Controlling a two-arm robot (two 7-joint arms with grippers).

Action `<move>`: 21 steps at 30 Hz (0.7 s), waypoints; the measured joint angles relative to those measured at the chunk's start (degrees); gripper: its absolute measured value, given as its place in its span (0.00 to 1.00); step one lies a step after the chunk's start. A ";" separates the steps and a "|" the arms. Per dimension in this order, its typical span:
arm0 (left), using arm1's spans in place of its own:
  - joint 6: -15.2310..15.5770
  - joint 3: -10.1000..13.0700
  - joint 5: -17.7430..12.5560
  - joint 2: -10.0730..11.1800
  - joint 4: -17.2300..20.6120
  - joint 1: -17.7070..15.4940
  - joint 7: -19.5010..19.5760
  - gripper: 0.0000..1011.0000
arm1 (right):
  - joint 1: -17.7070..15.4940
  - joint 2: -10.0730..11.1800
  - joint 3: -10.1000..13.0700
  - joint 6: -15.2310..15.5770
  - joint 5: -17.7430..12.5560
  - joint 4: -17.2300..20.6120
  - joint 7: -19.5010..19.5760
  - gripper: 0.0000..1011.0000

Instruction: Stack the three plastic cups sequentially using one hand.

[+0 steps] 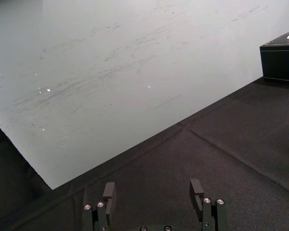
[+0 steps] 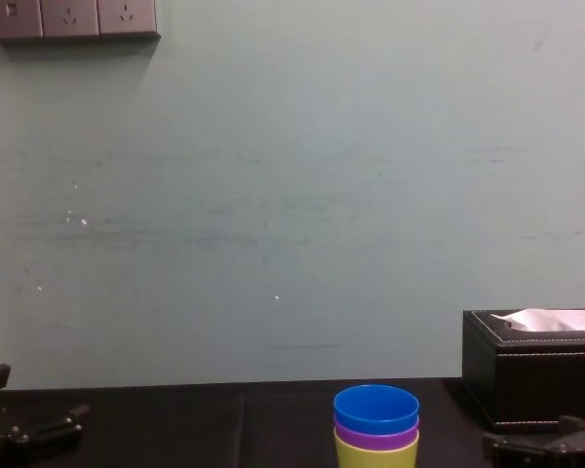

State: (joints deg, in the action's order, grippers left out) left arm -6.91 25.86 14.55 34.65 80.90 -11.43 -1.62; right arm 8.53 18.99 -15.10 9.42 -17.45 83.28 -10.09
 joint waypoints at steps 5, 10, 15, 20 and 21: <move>0.00 0.00 0.00 0.00 0.00 0.00 0.00 0.99 | -0.03 0.02 0.01 0.00 0.00 0.03 0.08 0.99; 0.00 0.00 0.00 0.00 0.00 0.00 0.00 0.99 | -0.05 0.03 0.01 0.00 0.00 0.06 0.15 0.99; 0.00 0.00 0.00 0.00 0.00 0.00 0.00 0.99 | -0.06 0.03 0.01 0.00 0.00 0.09 0.26 0.99; 0.00 0.00 0.00 0.00 0.00 0.00 0.00 0.99 | -0.06 0.03 0.01 0.00 0.00 0.10 0.29 0.99; 0.00 0.00 0.00 0.00 0.00 0.00 0.00 0.99 | -0.06 0.03 0.01 0.00 0.00 0.10 0.30 0.99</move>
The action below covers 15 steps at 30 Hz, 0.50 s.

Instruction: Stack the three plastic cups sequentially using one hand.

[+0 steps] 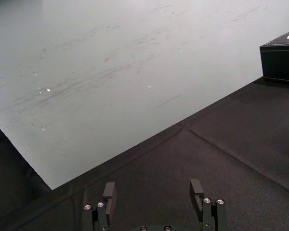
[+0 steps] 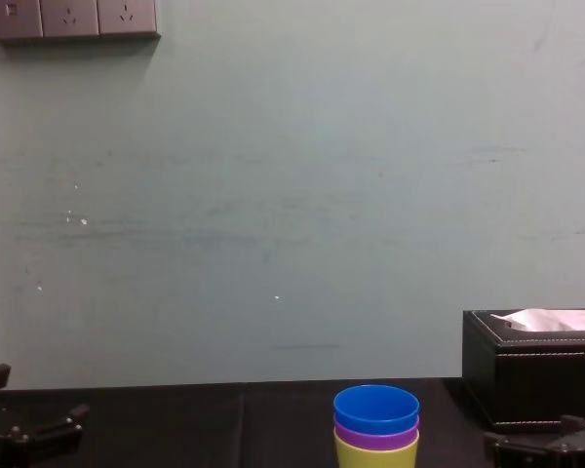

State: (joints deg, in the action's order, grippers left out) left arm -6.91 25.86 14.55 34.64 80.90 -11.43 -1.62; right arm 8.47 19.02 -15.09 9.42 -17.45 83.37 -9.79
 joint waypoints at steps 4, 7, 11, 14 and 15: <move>0.00 0.00 0.00 0.00 0.00 0.00 0.00 0.99 | 0.00 0.00 0.00 0.00 0.00 0.00 0.02 0.99; 0.00 0.00 0.00 0.00 0.00 0.00 0.00 0.99 | 0.00 0.00 0.00 0.00 0.00 0.00 0.03 0.99; 0.00 0.00 0.00 0.00 0.00 0.00 0.00 0.99 | 0.00 0.00 0.00 0.00 0.00 0.00 0.03 0.99; 0.00 0.00 0.00 0.00 0.00 0.00 0.00 0.99 | 0.00 0.00 0.00 0.00 0.00 0.00 0.04 0.99; 0.00 0.00 0.00 0.00 0.00 0.00 0.00 0.99 | 0.00 0.00 0.00 0.00 0.00 0.00 0.03 0.99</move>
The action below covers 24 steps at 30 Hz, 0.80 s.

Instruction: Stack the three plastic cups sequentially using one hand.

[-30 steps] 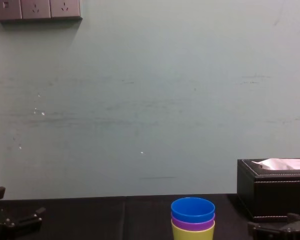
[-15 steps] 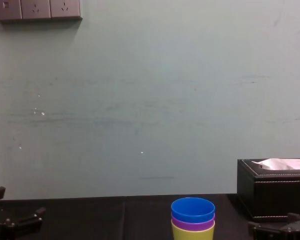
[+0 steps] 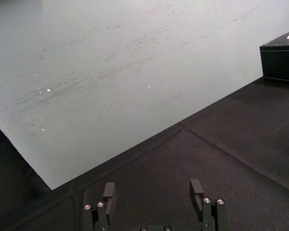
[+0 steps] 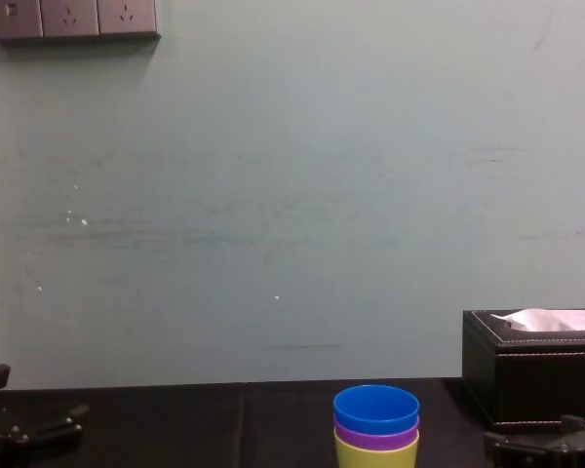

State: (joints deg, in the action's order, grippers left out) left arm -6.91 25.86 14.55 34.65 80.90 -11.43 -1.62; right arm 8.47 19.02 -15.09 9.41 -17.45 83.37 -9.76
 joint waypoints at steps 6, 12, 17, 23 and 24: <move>0.00 0.00 0.00 0.00 0.00 0.00 0.00 0.99 | 0.00 0.00 0.00 0.00 0.00 0.00 0.00 0.99; 0.00 0.00 0.00 0.00 0.00 0.00 0.00 0.99 | 0.00 0.00 0.00 0.00 0.00 -0.01 0.00 0.99; 0.00 0.00 0.00 0.00 0.00 0.00 0.00 0.99 | 0.00 0.00 0.00 0.00 0.00 -0.01 0.00 0.99; 0.00 0.00 0.00 0.00 0.00 0.00 0.00 0.99 | 0.00 0.00 0.00 0.00 0.00 -0.01 0.00 0.99; 0.00 0.00 0.00 0.00 0.00 0.00 0.00 0.99 | 0.00 0.00 0.00 0.00 0.00 -0.01 0.00 0.99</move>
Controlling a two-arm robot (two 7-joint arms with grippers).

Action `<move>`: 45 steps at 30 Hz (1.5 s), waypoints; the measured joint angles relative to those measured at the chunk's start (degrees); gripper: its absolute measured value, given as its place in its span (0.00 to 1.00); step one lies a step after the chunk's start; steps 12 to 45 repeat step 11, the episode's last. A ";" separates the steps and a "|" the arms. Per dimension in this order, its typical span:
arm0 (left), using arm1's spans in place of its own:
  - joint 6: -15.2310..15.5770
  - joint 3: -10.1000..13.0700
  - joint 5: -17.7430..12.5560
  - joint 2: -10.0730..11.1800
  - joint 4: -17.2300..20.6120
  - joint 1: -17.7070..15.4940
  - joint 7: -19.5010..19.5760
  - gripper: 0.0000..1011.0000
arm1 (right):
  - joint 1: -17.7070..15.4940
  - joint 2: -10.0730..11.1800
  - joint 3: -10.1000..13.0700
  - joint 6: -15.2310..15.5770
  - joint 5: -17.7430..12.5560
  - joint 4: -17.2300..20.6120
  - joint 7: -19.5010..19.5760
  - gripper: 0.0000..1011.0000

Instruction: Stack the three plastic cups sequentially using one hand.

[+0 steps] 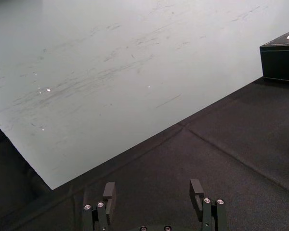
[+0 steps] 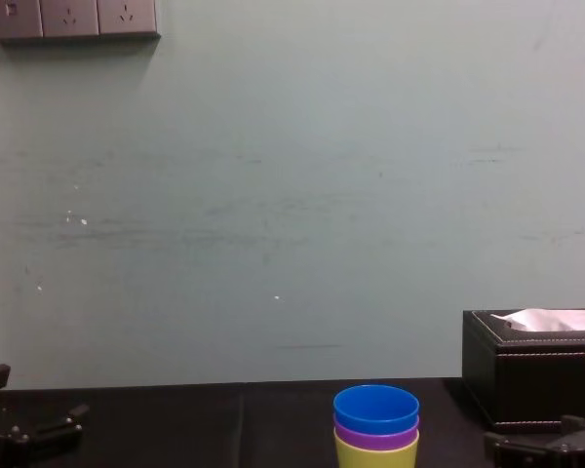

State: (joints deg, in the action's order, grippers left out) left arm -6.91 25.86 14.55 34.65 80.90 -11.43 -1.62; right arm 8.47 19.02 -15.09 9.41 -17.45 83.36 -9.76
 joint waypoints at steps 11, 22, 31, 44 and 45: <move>0.00 0.00 0.00 0.00 0.00 0.00 0.00 0.99 | 0.00 0.00 0.00 0.00 0.00 0.00 0.00 0.99; 0.00 0.00 0.00 0.00 0.00 0.00 0.00 0.99 | 0.00 0.00 0.00 0.00 0.00 0.00 0.00 0.99; 0.00 0.00 0.00 0.00 0.00 0.00 0.00 0.99 | 0.00 0.00 0.00 0.00 0.00 0.00 0.00 0.99; 0.00 0.00 0.00 0.00 0.00 0.00 0.00 0.99 | 0.00 0.00 0.00 0.00 0.00 0.00 0.00 0.99; 0.00 0.00 0.00 0.00 0.00 0.00 0.00 0.99 | 0.00 0.00 0.00 0.00 0.00 0.00 0.00 0.99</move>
